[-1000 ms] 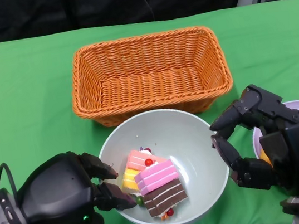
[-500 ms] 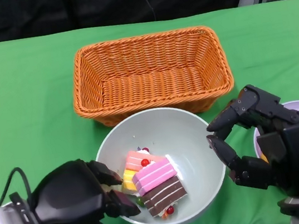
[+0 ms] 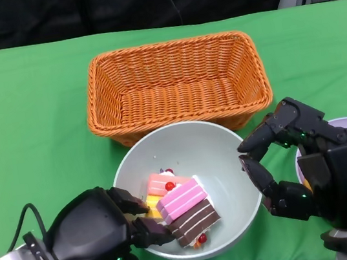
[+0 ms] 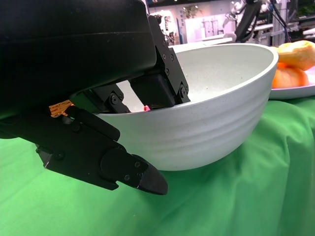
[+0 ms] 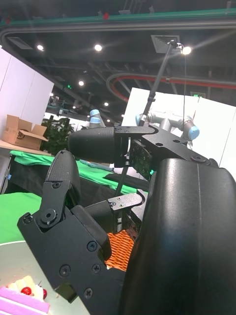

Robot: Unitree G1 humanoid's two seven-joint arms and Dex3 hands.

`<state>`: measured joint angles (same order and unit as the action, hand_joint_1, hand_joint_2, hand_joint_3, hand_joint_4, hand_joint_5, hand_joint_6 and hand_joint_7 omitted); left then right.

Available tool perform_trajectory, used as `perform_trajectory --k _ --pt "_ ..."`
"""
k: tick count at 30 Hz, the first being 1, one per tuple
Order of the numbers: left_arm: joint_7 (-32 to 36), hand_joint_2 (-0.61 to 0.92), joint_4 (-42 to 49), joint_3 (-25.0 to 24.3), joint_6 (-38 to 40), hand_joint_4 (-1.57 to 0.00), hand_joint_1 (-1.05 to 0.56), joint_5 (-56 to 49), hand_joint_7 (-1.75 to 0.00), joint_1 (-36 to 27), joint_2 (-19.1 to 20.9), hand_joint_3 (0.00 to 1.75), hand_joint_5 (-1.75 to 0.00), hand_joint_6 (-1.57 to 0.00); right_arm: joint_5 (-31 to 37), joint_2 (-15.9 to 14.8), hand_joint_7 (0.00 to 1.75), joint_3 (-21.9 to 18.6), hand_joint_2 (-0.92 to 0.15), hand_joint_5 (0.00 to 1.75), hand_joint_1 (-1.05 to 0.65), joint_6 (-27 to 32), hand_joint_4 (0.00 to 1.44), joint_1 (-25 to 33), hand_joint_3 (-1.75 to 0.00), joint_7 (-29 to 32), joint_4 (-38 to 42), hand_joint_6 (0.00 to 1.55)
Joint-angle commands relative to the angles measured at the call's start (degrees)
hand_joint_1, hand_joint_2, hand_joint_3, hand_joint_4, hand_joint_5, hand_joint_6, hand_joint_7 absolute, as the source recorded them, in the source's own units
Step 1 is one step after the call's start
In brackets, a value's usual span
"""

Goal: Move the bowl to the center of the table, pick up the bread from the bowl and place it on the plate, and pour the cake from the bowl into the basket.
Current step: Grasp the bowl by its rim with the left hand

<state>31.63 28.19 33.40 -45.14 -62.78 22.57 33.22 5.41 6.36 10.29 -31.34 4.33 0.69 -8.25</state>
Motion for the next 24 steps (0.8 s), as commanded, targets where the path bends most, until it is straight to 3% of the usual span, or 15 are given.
perform_trajectory --k 1,8,12,15,16,19,24 --pt "-4.63 0.83 -1.08 1.23 2.69 -0.90 -0.44 -0.50 -0.01 -0.46 0.10 0.01 -0.01 -0.91 -0.38 -0.08 1.34 0.00 -0.50 1.60 -0.30 -0.04 0.68 0.33 -0.89 0.19 -0.75 0.64" --pt "-5.64 0.84 -1.16 2.23 2.88 -1.02 -0.34 0.38 -0.04 0.02 -0.28 0.00 -0.05 -1.02 -0.70 0.14 1.34 0.21 -0.49 1.59 -0.30 0.12 0.68 0.40 -0.90 0.18 -0.81 0.64" --pt "1.05 0.76 2.40 3.27 0.44 -1.24 -0.30 -0.47 -0.07 1.37 -1.32 0.00 -0.10 -1.21 -0.18 0.25 1.34 0.23 -0.49 1.59 -0.32 -0.54 0.69 0.28 -0.89 0.50 -0.50 0.64" --pt "4.36 0.75 4.73 4.18 -0.03 -1.32 -0.29 -1.46 -0.07 2.42 -1.90 0.00 -0.13 -1.25 0.08 0.19 1.34 0.20 -0.51 1.60 -0.34 -0.88 0.69 0.20 -0.86 0.56 -0.26 0.64" --pt "5.10 0.75 5.27 4.48 -0.07 -1.29 -0.29 -1.65 -0.04 2.70 -2.01 0.00 -0.24 -1.27 0.11 0.19 1.34 0.19 -0.52 1.60 -0.34 -0.95 0.69 0.19 -0.85 0.58 -0.21 0.64" --pt "6.68 0.76 6.99 5.26 -0.15 -0.99 -0.29 -1.96 -0.01 3.40 -2.26 0.00 -0.88 -1.29 0.27 0.28 1.34 0.32 -0.53 1.59 -0.34 -0.92 0.69 0.25 -0.83 0.66 -0.36 0.64" --pt "10.56 0.75 9.33 6.06 -1.32 -0.89 -0.27 -2.13 -0.01 4.22 -2.77 0.00 -1.12 -1.32 0.17 0.06 1.34 0.41 -0.54 1.60 -0.34 -1.40 0.69 0.14 -0.81 0.62 -0.25 0.64"
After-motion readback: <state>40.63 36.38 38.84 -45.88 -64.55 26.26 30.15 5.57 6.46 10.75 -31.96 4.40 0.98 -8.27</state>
